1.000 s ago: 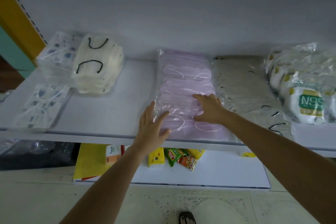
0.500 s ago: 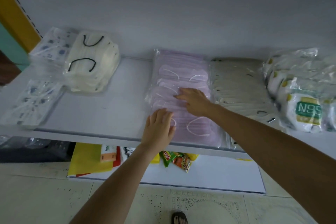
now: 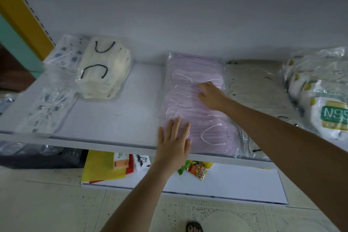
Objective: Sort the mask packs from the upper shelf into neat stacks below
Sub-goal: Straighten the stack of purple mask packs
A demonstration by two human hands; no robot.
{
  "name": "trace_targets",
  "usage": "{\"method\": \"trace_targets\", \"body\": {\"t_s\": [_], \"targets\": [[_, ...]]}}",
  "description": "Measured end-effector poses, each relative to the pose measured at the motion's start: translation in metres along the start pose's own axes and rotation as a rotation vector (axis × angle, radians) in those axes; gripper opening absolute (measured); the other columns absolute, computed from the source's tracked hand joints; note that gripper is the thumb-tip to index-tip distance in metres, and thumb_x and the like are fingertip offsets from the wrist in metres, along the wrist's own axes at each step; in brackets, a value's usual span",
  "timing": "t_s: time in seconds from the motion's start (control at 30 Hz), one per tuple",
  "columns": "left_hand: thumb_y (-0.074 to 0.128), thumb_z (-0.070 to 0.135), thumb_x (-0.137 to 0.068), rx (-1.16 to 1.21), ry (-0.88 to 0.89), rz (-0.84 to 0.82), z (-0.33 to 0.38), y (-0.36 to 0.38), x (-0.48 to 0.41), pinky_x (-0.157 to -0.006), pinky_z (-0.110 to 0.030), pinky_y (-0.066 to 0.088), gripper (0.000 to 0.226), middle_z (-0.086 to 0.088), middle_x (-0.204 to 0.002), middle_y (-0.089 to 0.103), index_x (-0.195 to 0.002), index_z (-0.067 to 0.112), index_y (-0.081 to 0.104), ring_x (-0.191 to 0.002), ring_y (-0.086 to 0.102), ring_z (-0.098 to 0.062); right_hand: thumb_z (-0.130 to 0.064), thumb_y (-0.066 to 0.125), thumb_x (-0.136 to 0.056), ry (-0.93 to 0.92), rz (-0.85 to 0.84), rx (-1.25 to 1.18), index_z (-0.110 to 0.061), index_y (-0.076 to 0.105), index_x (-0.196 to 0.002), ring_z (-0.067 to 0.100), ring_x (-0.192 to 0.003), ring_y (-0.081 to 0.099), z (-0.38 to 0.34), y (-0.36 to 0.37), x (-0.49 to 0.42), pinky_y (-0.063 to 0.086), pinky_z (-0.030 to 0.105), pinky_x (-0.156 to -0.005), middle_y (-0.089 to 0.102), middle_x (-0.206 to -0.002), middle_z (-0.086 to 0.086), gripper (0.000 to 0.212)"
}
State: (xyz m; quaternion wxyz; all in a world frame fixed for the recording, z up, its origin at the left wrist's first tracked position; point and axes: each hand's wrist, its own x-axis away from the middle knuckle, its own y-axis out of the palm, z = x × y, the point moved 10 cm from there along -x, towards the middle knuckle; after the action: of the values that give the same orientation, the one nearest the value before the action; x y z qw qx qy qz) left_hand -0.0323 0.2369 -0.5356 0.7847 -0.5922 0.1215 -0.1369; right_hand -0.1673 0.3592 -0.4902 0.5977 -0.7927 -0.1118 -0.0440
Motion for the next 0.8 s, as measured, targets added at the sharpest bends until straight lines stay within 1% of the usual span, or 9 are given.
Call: {"method": "trace_targets", "body": {"t_s": [0.13,0.2,0.27,0.37,0.47,0.63,0.67,0.73,0.8], "targets": [[0.003,0.041,-0.1,0.007,-0.012,0.024,0.001,-0.001,-0.001,-0.09,-0.054,0.045,0.052,-0.015,-0.134,0.054,-0.133,0.022,0.039,-0.121,0.054,-0.035,-0.016,0.038,-0.097,-0.122,-0.063,0.131,-0.031,0.044,-0.138,0.029,-0.133,0.029,-0.012,0.008,0.003,0.025,0.039,-0.111,0.017,-0.154,0.003,0.044],[0.003,0.041,-0.101,0.002,0.006,0.046,0.002,-0.002,0.0,-0.091,-0.054,0.044,0.052,-0.015,-0.136,0.053,-0.133,0.022,0.038,-0.122,0.053,-0.035,-0.021,0.038,-0.098,-0.163,-0.053,0.163,-0.032,0.039,-0.14,0.029,-0.136,0.022,-0.018,0.01,0.004,0.019,0.04,-0.112,0.015,-0.154,0.002,0.043],[0.003,0.041,-0.101,-0.008,0.027,0.071,0.002,-0.004,-0.002,-0.093,-0.054,0.044,0.052,-0.015,-0.137,0.051,-0.134,0.022,0.037,-0.124,0.051,-0.035,-0.019,0.036,-0.098,-0.128,-0.009,0.169,-0.029,0.033,-0.143,0.03,-0.139,0.017,-0.014,0.007,-0.001,0.014,0.04,-0.114,0.015,-0.155,0.003,0.047],[0.003,0.042,-0.1,-0.025,0.038,0.068,-0.002,-0.005,-0.005,-0.094,-0.054,0.043,0.053,-0.013,-0.139,0.05,-0.136,0.023,0.036,-0.126,0.049,-0.036,-0.013,0.034,-0.096,0.002,0.033,0.131,-0.019,0.032,-0.143,0.033,-0.133,0.028,0.001,-0.002,-0.005,0.024,0.041,-0.108,0.028,-0.148,0.01,0.047],[0.002,0.042,-0.101,-0.047,0.032,0.056,-0.003,-0.003,-0.004,-0.093,-0.051,0.043,0.053,-0.013,-0.14,0.05,-0.138,0.023,0.035,-0.125,0.05,-0.035,-0.016,0.039,-0.095,0.078,0.069,0.156,-0.013,0.038,-0.138,0.033,-0.124,0.039,0.01,-0.01,-0.009,0.03,0.039,-0.103,0.042,-0.136,0.013,0.043],[0.003,0.042,-0.101,-0.05,0.027,0.054,-0.002,-0.002,-0.004,-0.094,-0.053,0.042,0.053,-0.013,-0.141,0.048,-0.138,0.022,0.034,-0.126,0.048,-0.035,-0.026,0.043,-0.094,0.176,-0.003,0.103,-0.022,0.057,-0.123,0.034,-0.129,0.032,0.021,-0.017,-0.019,0.024,0.036,-0.105,0.056,-0.127,0.006,0.032],[0.003,0.042,-0.101,-0.05,0.029,0.055,-0.002,-0.002,-0.004,-0.094,-0.053,0.042,0.053,-0.013,-0.141,0.048,-0.138,0.022,0.034,-0.127,0.048,-0.035,-0.024,0.043,-0.094,0.182,0.017,0.07,-0.02,0.062,-0.115,0.034,-0.125,0.038,0.021,-0.02,-0.02,0.028,0.034,-0.102,0.059,-0.124,0.006,0.029],[0.003,0.043,-0.101,-0.046,0.037,0.051,-0.002,-0.001,-0.005,-0.095,-0.052,0.042,0.053,-0.013,-0.141,0.048,-0.138,0.022,0.035,-0.127,0.048,-0.035,-0.017,0.046,-0.091,0.19,0.092,-0.04,-0.009,0.068,-0.103,0.033,-0.108,0.055,0.021,-0.031,-0.023,0.037,0.031,-0.094,0.066,-0.112,0.011,0.026],[0.002,0.042,-0.101,-0.046,0.046,0.049,-0.002,-0.001,-0.009,-0.094,-0.052,0.043,0.053,-0.013,-0.14,0.049,-0.137,0.022,0.035,-0.126,0.049,-0.035,-0.01,0.048,-0.089,0.191,0.127,-0.163,-0.002,0.066,-0.101,0.032,-0.099,0.061,0.024,-0.036,-0.026,0.046,0.036,-0.094,0.067,-0.109,0.013,0.023]]}}
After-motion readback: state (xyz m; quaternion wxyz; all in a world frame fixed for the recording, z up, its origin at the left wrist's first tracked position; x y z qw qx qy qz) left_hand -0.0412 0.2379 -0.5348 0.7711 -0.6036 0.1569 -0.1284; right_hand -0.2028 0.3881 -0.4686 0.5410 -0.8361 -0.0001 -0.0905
